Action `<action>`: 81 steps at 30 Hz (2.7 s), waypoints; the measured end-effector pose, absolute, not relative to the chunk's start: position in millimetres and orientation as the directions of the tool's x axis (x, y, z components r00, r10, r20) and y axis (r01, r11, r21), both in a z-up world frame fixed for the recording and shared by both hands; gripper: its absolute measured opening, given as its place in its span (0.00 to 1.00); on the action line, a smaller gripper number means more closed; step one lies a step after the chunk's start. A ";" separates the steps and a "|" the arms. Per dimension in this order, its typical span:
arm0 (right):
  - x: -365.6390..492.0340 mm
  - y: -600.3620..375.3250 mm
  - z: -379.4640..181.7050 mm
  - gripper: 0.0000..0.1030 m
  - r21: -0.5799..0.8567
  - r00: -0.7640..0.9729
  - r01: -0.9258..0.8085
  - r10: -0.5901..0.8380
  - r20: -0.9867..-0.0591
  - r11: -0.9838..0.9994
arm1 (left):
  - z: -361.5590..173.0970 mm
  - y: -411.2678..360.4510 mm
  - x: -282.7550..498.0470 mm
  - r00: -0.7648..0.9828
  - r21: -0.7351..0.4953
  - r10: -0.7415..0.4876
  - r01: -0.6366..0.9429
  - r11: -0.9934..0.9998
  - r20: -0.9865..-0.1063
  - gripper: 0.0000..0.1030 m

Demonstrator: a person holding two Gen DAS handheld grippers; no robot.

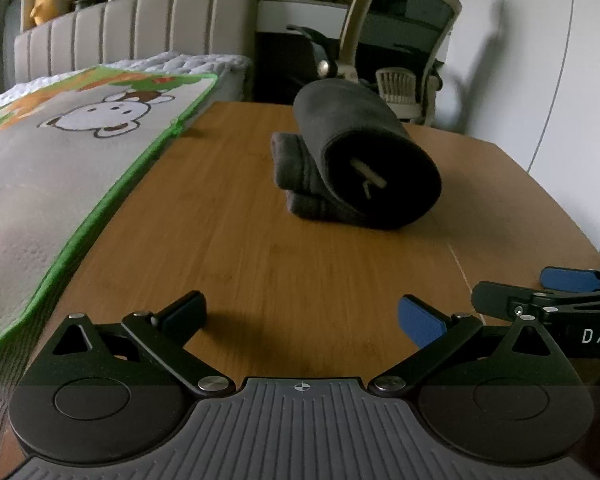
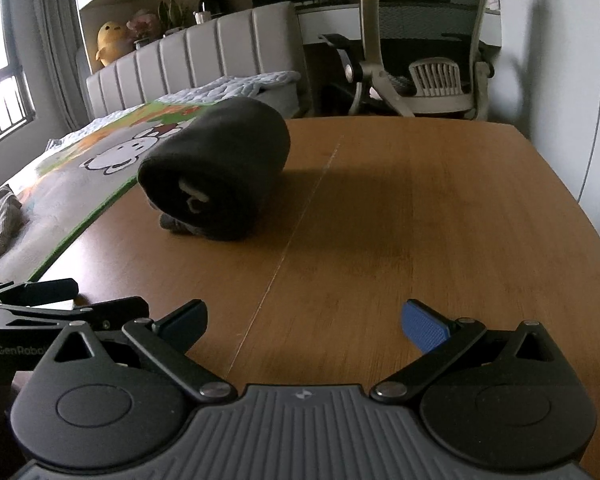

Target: Fold clothes

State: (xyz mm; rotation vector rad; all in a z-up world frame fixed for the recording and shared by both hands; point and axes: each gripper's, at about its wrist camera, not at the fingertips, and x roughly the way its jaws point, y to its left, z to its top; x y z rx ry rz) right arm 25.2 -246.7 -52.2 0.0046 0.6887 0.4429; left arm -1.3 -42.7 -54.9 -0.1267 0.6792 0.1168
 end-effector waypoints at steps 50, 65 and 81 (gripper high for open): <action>29.3 -236.6 -55.3 1.00 0.009 0.705 -0.351 0.270 -0.656 0.936 | -58.1 -45.5 5.4 0.746 0.005 0.129 -0.167 0.986 -0.653 1.00; 29.9 -236.9 -55.8 1.00 0.007 0.707 -0.346 0.266 -0.656 0.938 | -57.7 -42.7 2.7 0.754 -0.019 0.115 -0.167 0.986 -0.647 1.00; 29.5 -237.4 -55.6 1.00 0.006 0.707 -0.346 0.265 -0.656 0.938 | -58.0 -43.3 1.9 0.756 -0.022 0.114 -0.167 0.986 -0.645 1.00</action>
